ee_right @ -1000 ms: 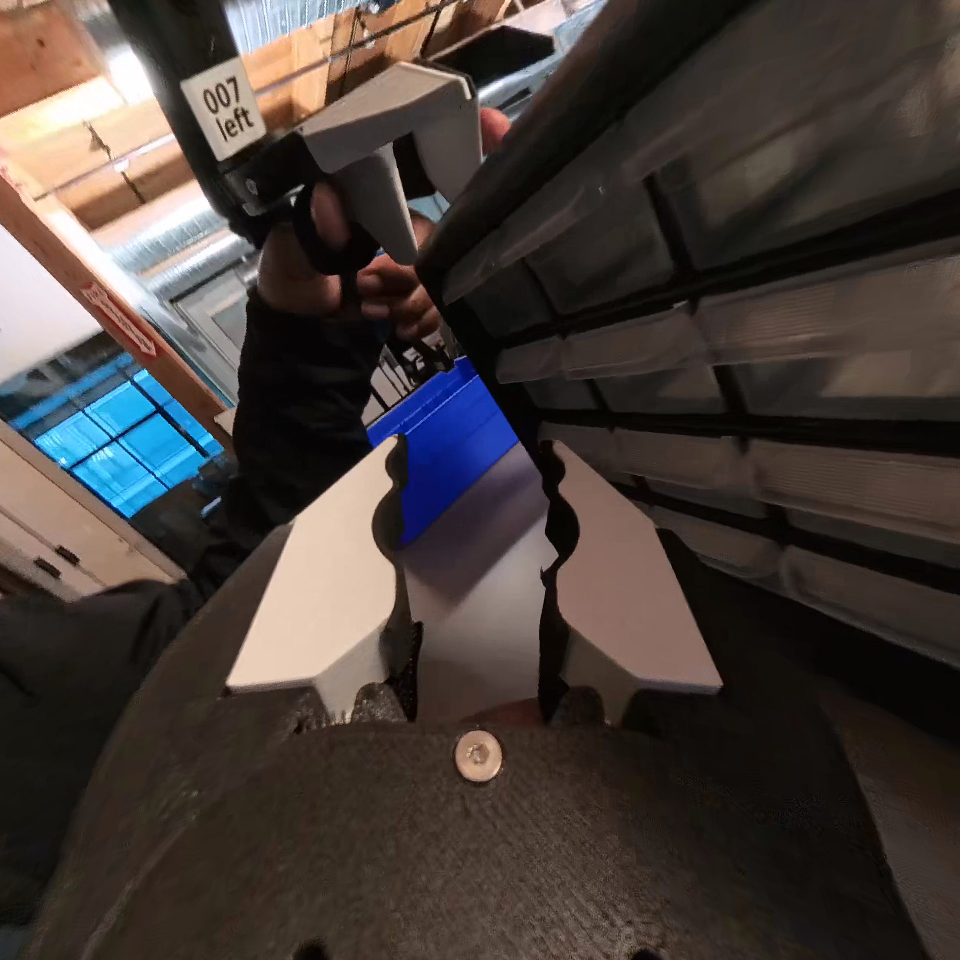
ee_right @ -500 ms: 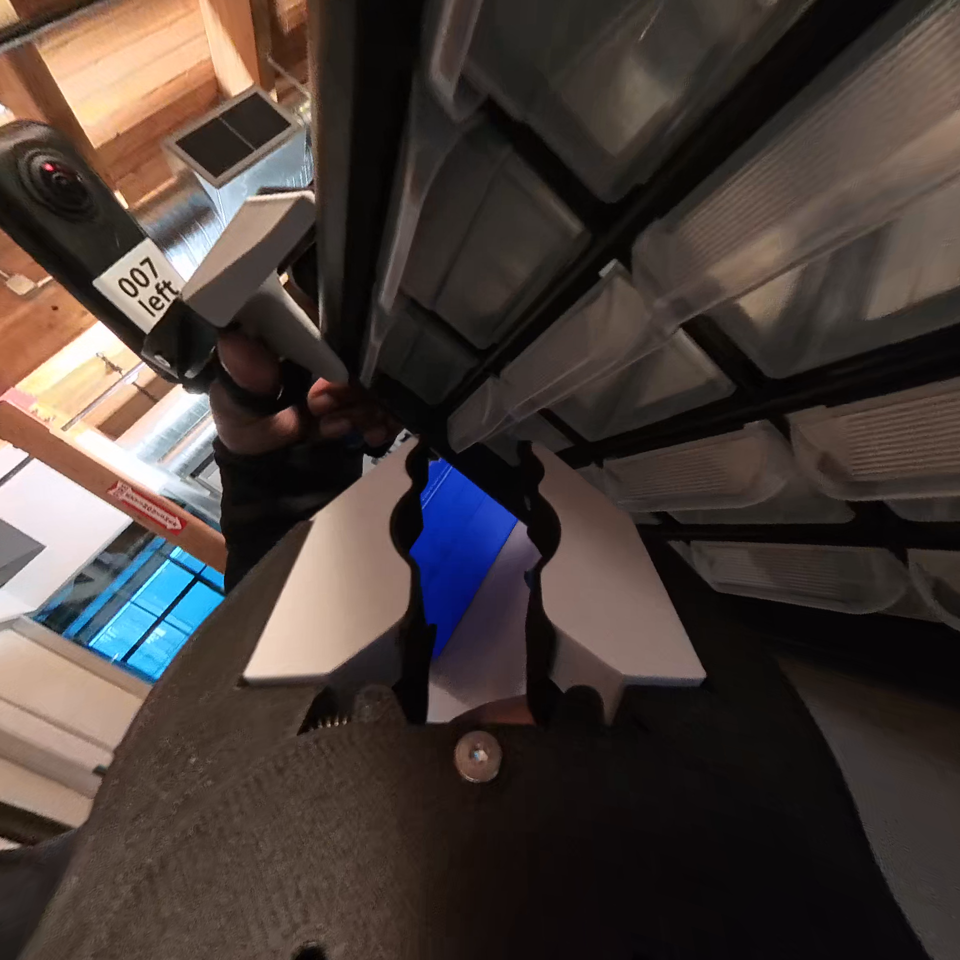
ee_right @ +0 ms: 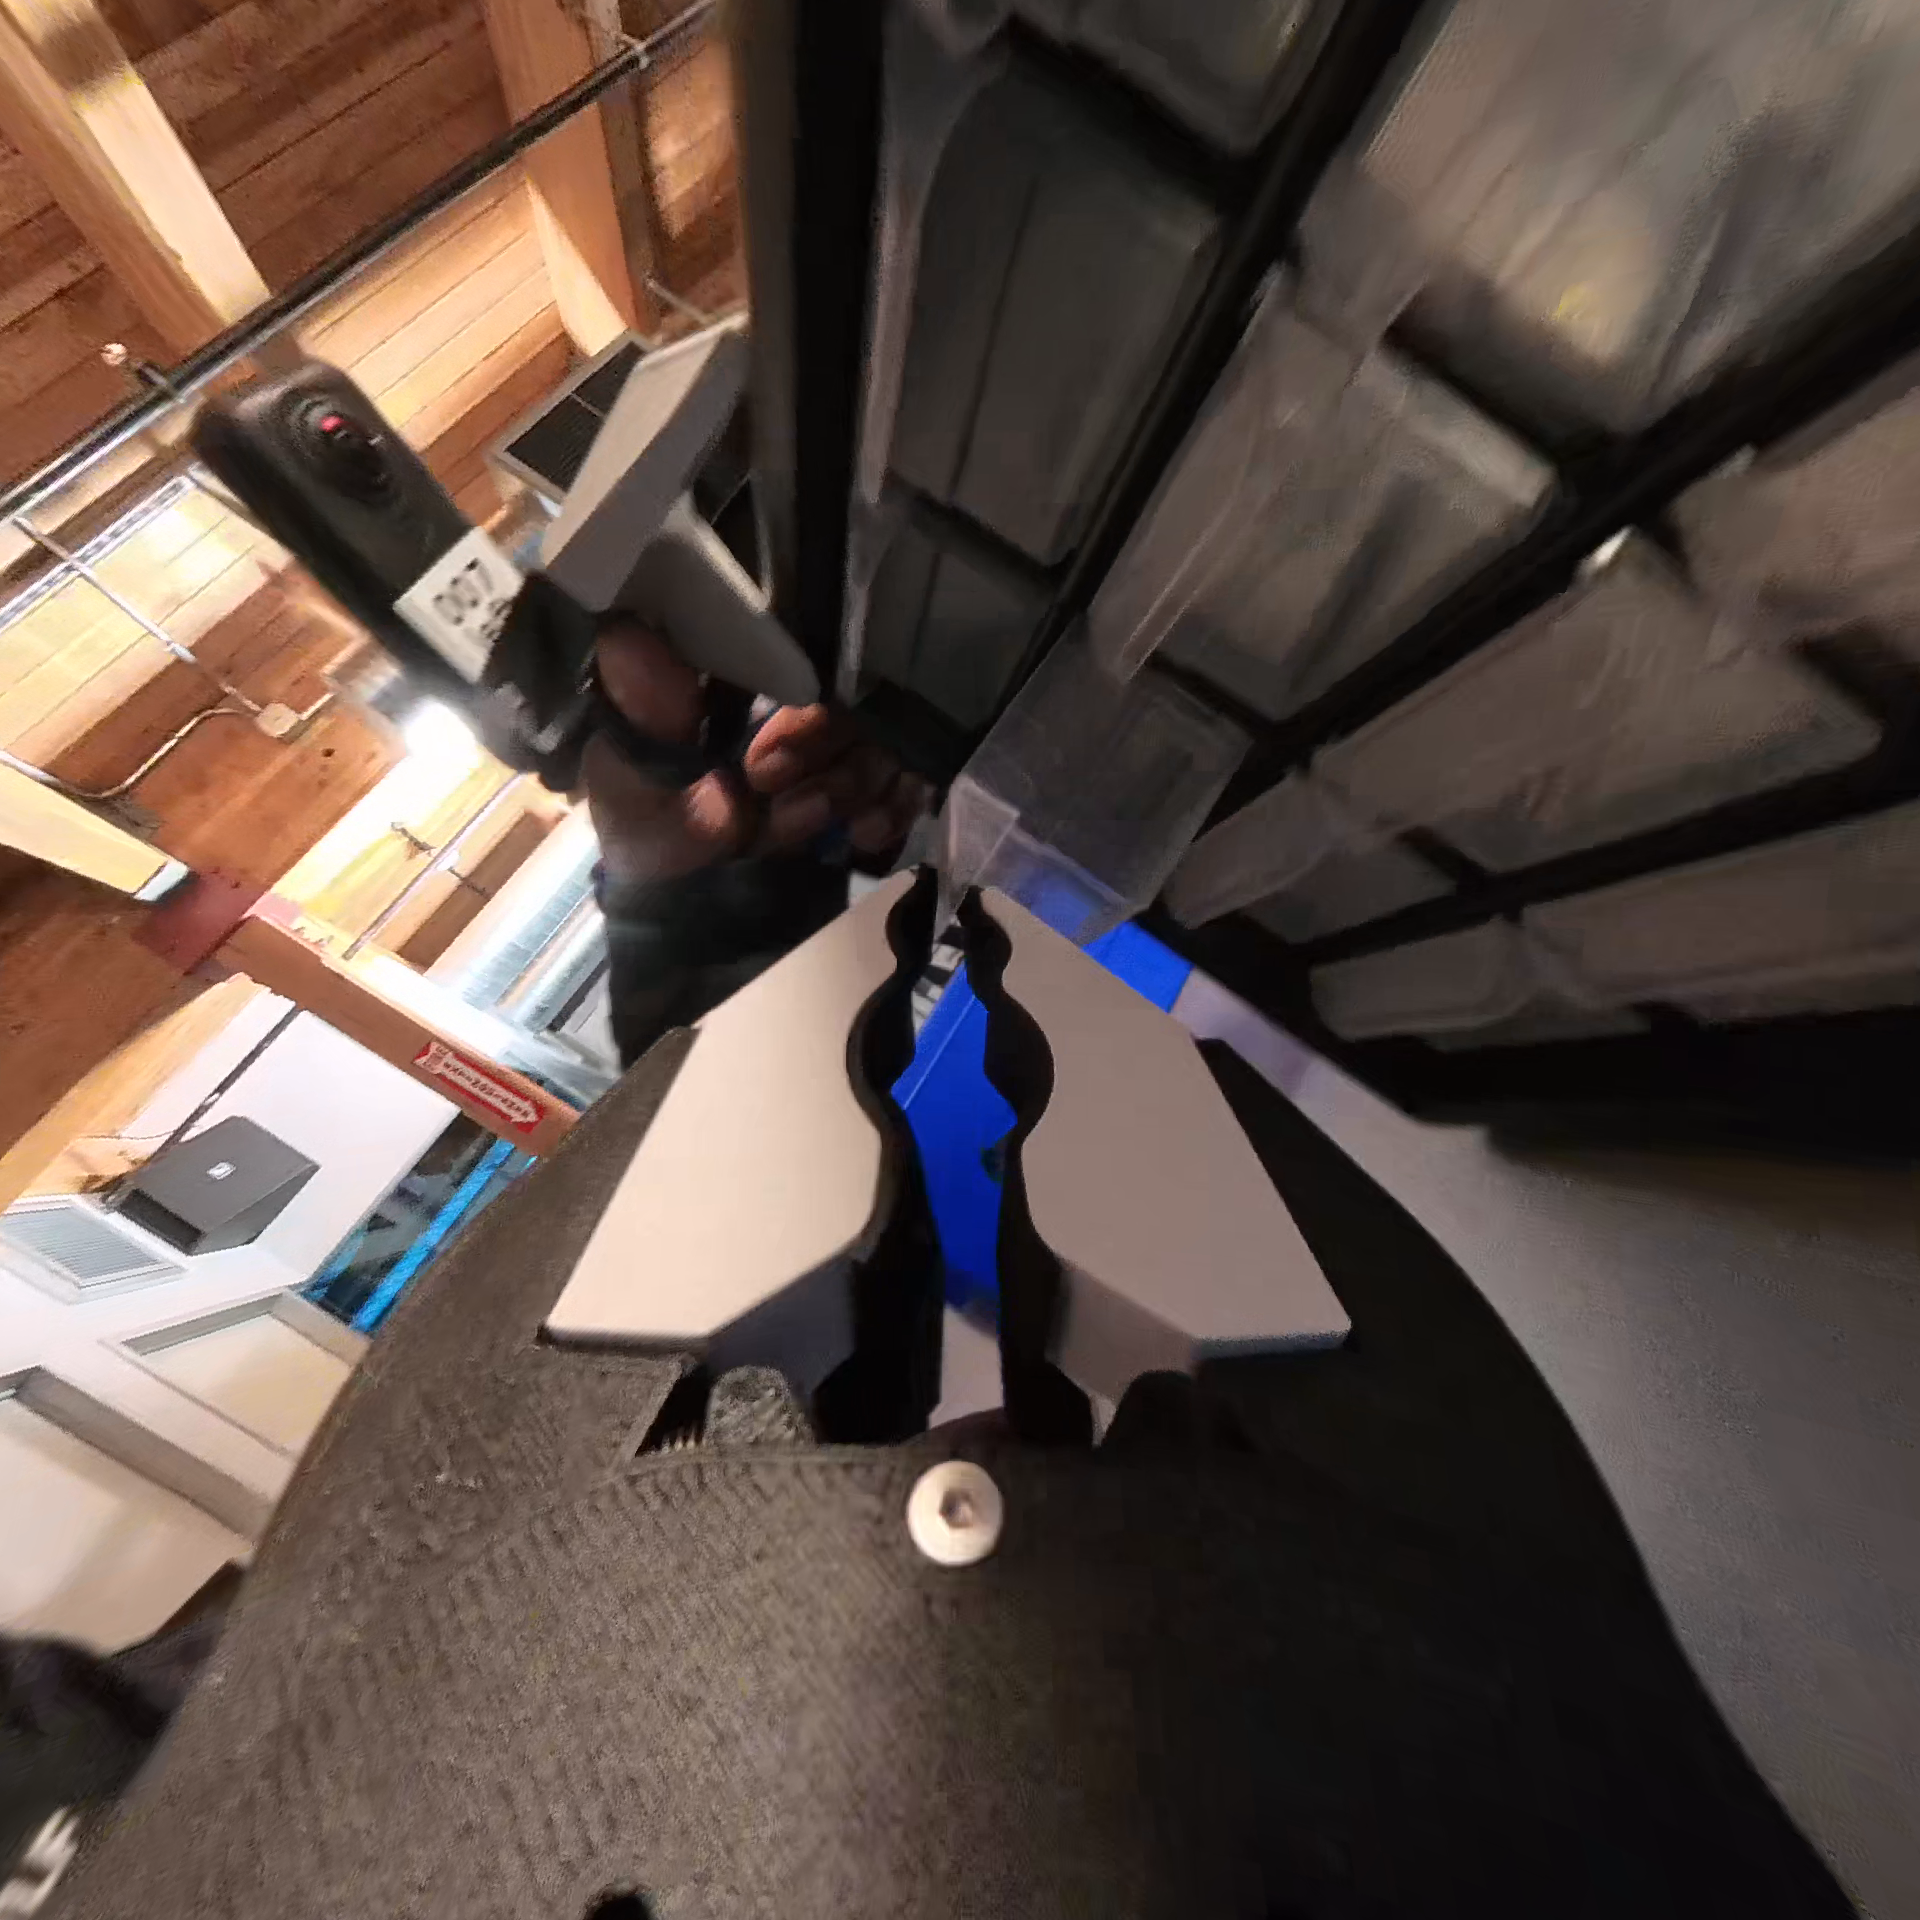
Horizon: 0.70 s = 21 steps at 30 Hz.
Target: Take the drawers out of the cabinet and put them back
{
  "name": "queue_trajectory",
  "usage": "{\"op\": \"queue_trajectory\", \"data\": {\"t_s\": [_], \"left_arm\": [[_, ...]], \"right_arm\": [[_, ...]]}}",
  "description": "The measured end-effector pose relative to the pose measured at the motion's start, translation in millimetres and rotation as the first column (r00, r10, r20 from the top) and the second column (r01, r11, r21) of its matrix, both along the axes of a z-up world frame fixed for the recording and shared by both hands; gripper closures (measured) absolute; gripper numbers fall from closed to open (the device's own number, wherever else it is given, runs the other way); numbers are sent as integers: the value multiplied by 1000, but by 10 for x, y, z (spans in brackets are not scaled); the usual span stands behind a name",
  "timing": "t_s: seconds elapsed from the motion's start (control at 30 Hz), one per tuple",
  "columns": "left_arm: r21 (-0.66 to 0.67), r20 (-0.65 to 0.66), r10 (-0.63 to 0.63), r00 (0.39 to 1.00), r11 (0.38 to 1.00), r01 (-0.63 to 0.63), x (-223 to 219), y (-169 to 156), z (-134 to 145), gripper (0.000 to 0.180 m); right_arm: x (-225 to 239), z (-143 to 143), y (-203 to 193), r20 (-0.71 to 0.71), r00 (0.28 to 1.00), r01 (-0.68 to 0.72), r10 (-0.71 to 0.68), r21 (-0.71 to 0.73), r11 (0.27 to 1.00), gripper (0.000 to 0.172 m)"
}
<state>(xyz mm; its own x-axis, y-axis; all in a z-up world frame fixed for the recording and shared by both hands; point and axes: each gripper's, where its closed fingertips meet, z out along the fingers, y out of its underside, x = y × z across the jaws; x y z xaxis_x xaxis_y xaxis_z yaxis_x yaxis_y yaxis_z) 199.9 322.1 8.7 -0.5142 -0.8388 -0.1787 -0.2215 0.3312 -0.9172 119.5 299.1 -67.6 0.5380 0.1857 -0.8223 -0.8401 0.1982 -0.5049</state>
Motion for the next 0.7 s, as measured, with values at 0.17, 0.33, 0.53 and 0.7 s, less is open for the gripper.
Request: {"op": "queue_trajectory", "data": {"t_s": [0.17,0.33,0.53,0.7], "left_arm": [[4,2,0,1000,1000,0,2,-5,3,106],[10,7,6,1000,1000,-6,6,-16,13,107],[-22,14,-76,997,997,76,-83,-213,81,102],[-7,2,-75,997,997,75,-79,-274,71,102]], "right_arm": [[-404,6,-323,21,995,-96,95,57,994,167],[-601,17,-673,55,978,-204,199,111,973,167],[-447,-104,-1007,34,966,-257,255,78,963,166],[-406,-139,-1069,10,970,-242,242,76,967,166]]}}
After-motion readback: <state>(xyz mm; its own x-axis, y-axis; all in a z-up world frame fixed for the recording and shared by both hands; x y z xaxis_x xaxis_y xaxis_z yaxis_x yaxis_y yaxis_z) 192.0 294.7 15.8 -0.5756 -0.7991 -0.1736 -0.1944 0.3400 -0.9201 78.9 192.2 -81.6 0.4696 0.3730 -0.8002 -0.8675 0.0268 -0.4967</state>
